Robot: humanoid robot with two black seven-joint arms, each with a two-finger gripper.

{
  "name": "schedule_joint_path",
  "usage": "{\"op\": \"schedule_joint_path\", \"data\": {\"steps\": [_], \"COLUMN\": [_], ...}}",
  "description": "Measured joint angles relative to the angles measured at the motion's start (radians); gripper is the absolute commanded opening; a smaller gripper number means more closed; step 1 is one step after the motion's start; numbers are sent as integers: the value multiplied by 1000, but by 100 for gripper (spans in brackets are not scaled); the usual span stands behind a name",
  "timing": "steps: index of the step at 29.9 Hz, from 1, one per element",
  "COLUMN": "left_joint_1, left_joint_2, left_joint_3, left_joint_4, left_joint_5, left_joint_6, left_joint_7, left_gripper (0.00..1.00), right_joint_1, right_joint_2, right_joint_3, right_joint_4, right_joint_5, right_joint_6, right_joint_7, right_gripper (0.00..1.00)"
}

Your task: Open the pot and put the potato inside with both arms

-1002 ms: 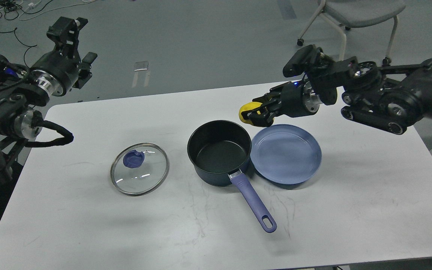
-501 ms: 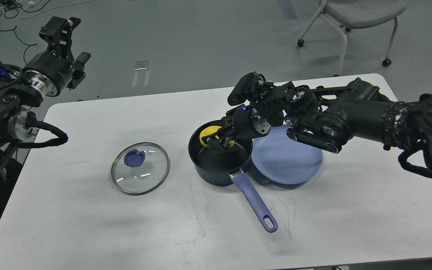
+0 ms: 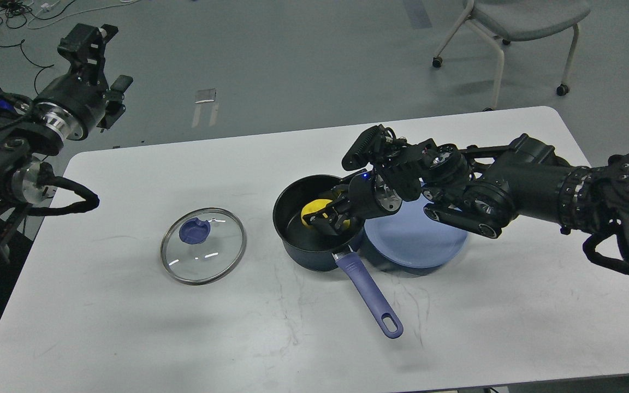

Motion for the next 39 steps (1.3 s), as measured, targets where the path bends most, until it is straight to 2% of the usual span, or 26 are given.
{"op": "schedule_joint_path", "data": {"steps": [6, 10, 15, 18, 21, 27, 39], "left_joint_1": [0, 0, 10, 25, 40, 64, 159], "left_joint_2": [8, 10, 11, 9, 8, 2, -18], "left_joint_3": [0, 0, -9, -17, -32, -48, -90], "left_joint_4": [0, 0, -1, -2, -7, -20, -133], "left_joint_5": [0, -1, -16, -23, -39, -68, -127], "left_joint_6": [0, -3, -4, -4, -6, -17, -28], "left_joint_7": [-1, -1, 5, 7, 9, 2, 0], "left_gripper": [98, 98, 98, 98, 98, 98, 98], "right_joint_1": [20, 22, 16, 17, 17, -41, -231], "right_joint_2": [1, -16, -97, -152, -218, -324, -362], "right_joint_3": [15, 131, 318, 405, 476, 595, 790], "right_joint_4": [0, 1, 6, 14, 28, 32, 23], "right_joint_5": [121, 194, 463, 717, 944, 1223, 1313], "right_joint_6": [0, -2, 11, 22, 61, 168, 192], "right_joint_7": [-4, -4, -4, -8, -34, -106, -192], "right_gripper": [100, 100, 100, 100, 100, 100, 100]}}
